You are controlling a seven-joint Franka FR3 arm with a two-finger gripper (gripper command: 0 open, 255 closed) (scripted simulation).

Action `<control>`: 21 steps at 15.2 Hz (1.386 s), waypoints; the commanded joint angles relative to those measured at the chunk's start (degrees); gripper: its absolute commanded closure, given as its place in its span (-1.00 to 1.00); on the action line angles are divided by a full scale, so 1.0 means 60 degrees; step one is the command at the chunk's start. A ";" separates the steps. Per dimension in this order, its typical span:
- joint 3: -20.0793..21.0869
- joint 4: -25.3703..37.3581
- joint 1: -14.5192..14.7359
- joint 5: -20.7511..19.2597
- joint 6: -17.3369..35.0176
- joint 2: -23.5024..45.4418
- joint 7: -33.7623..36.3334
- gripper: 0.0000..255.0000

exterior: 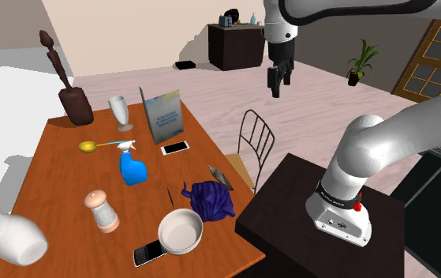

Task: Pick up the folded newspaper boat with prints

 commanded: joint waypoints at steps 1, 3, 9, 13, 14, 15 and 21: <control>0.0000 0.0000 0.0000 0.0000 0.0000 0.0000 0.0000 -1.00; 0.0002 -0.0628 0.0018 0.0152 0.0718 -0.0017 0.0202 -1.00; 0.0059 -0.2246 0.0087 0.0587 0.3028 0.0338 0.0763 -1.00; 0.0135 -0.3072 0.0147 0.0867 0.4729 0.0975 0.1101 -1.00; 0.0159 -0.3242 0.0163 0.0936 0.5175 0.1190 0.1181 -1.00; 0.0184 -0.3396 0.0180 0.1005 0.5630 0.1429 0.1259 -1.00; 0.0358 -0.3952 0.0291 0.1400 0.8485 0.3342 0.1687 -1.00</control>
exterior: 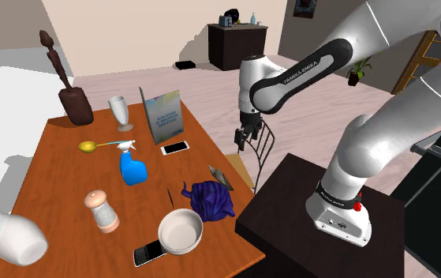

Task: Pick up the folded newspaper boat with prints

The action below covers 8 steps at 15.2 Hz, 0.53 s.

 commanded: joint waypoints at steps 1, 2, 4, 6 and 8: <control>0.0052 -0.0097 0.0037 0.0130 0.0993 0.0724 0.0123 -1.00; 0.0083 -0.0104 0.0057 0.0190 0.1476 0.1133 0.0184 -1.00; 0.0144 -0.0059 0.0096 0.0305 0.2430 0.1996 0.0300 -1.00; 0.0200 0.0063 0.0138 0.0411 0.3352 0.2903 0.0407 -1.00; 0.0250 0.0262 0.0182 0.0510 0.4228 0.3836 0.0502 -1.00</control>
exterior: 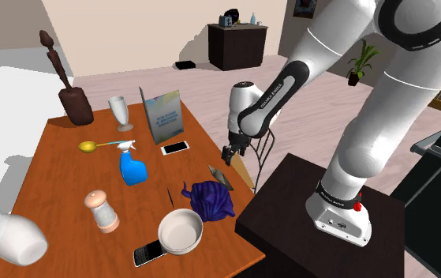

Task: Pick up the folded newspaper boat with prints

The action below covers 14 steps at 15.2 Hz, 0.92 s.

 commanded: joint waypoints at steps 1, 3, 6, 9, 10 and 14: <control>0.0038 0.0257 0.0025 0.0082 0.1012 0.1095 0.0079 -1.00; 0.0085 0.0561 0.0069 0.0176 0.1794 0.2038 0.0154 -1.00; 0.0159 0.1139 0.0125 0.0311 0.2827 0.3430 0.0242 -1.00; 0.0118 0.1226 0.0158 0.0274 0.3122 0.3807 0.0255 -1.00; 0.0095 0.1264 0.0176 0.0257 0.3254 0.3977 0.0258 -1.00; -0.0005 0.1470 0.0257 0.0197 0.3832 0.4761 0.0258 -1.00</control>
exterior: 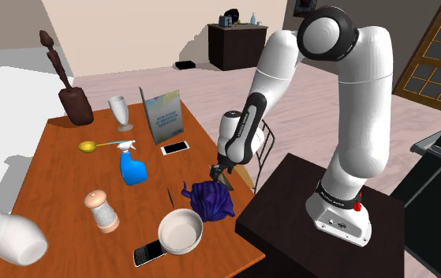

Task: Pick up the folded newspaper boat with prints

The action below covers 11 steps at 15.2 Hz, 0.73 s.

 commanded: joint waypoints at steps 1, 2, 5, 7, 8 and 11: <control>-0.0019 0.0032 0.0004 -0.0011 0.0200 0.0229 -0.0015 -1.00; -0.0019 0.0034 0.0004 -0.0011 0.0199 0.0230 -0.0015 -1.00; -0.0019 0.0028 0.0002 -0.0011 0.0226 0.0250 -0.0017 1.00; -0.0019 0.0027 0.0004 -0.0011 0.0228 0.0251 -0.0016 1.00; -0.0019 0.0024 0.0004 -0.0011 0.0228 0.0248 -0.0015 1.00; -0.0019 0.0028 0.0005 -0.0011 0.0225 0.0250 -0.0015 1.00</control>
